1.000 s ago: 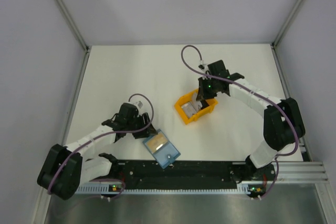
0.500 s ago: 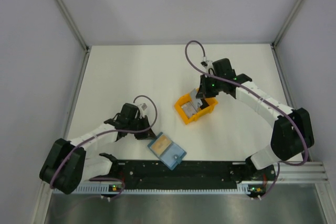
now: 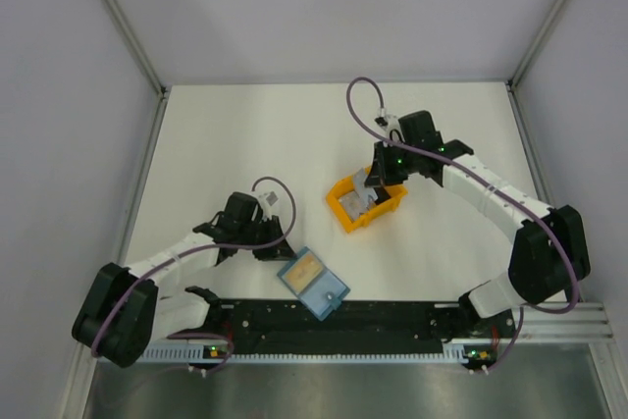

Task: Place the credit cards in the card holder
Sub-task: Pick up the credit card from the storage box, then insert the credit card into the card holder.

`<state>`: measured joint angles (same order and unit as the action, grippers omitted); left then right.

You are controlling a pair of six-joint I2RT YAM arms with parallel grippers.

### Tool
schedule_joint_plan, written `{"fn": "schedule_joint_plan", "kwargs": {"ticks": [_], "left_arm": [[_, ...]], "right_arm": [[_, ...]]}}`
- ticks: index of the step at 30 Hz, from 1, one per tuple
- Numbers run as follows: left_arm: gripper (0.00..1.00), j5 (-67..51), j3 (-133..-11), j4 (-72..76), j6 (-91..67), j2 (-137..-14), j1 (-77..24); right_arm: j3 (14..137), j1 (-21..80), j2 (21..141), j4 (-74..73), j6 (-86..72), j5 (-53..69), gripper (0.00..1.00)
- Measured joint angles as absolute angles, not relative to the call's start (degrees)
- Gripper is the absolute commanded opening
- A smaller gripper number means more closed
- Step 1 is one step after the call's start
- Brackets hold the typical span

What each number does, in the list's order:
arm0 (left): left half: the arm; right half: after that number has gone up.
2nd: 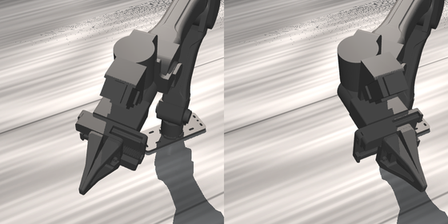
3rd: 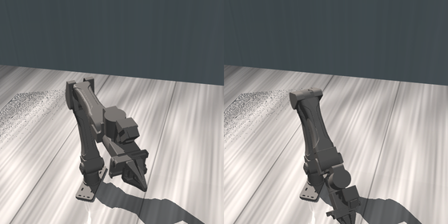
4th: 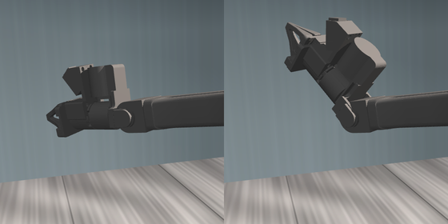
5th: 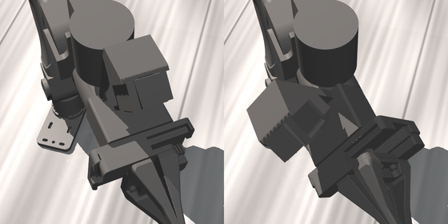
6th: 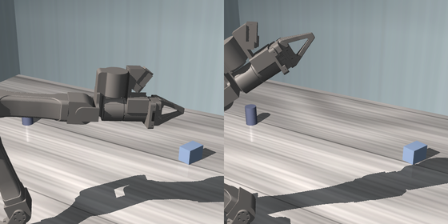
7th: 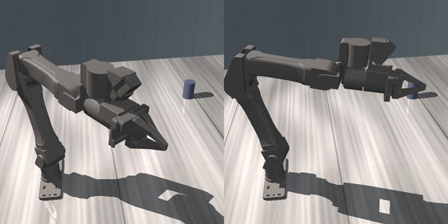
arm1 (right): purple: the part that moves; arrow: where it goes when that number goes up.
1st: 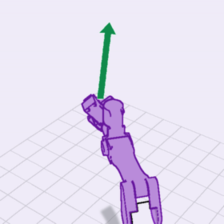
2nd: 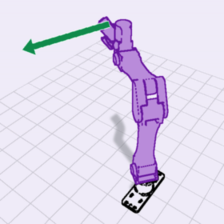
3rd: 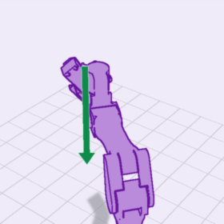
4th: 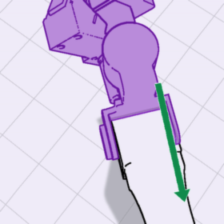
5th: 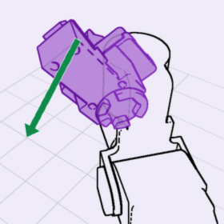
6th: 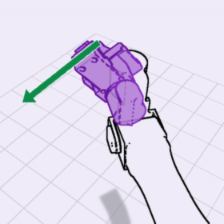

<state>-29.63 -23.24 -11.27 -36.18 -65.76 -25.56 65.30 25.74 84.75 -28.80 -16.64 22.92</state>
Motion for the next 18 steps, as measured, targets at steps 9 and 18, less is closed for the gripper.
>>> {"fn": "schedule_joint_plan", "kwargs": {"ticks": [9,18], "left_arm": [[0.0,-31.09,-23.16,-10.31,-35.79,-65.98,-25.56],[0.0,-23.14,-29.23,-14.15,-35.9,-65.71,-25.65]], "right_arm": [[64.77,25.74,84.75,-28.75,-15.55,29.28,0.0],[62.35,27.77,84.38,-27.77,-12.49,36.34,0.0]]}}
